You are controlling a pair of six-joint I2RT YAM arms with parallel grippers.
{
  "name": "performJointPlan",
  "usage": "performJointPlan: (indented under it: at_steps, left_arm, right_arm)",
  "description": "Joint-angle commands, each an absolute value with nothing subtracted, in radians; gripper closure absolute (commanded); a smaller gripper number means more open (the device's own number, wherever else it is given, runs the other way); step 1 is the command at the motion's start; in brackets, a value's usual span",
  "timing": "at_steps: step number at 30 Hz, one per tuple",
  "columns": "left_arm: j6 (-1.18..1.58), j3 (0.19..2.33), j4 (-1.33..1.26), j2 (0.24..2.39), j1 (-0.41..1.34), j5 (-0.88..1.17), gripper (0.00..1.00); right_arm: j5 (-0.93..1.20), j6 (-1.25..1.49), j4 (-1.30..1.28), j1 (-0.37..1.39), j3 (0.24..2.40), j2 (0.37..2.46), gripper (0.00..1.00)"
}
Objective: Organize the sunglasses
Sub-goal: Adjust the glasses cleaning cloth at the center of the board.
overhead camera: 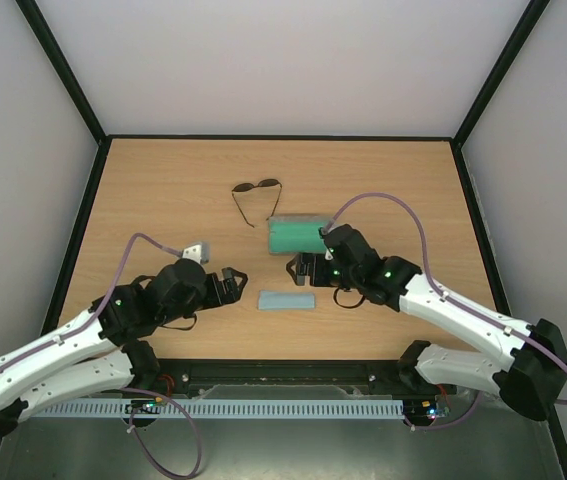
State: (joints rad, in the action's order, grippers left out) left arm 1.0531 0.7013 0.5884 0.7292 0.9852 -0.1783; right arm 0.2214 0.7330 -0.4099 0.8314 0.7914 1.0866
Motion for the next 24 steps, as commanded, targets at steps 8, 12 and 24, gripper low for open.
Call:
performJointPlan:
  at_steps: [8,12,24]
  left_arm:
    - [0.919,0.583,0.232,0.809,0.901,0.063,0.0]
    - [0.932,0.417,-0.016,0.833,0.648,0.442,0.0]
    - [0.994,0.378,-0.318,1.111,0.598,0.566,0.76]
  right_arm:
    - [0.447,0.862,-0.168,0.819,0.713,1.113,0.01]
    - [0.601,0.956,0.072,0.75,0.575,1.117,0.01]
    - [0.73,1.013,0.344,0.712,0.461,1.279,0.71]
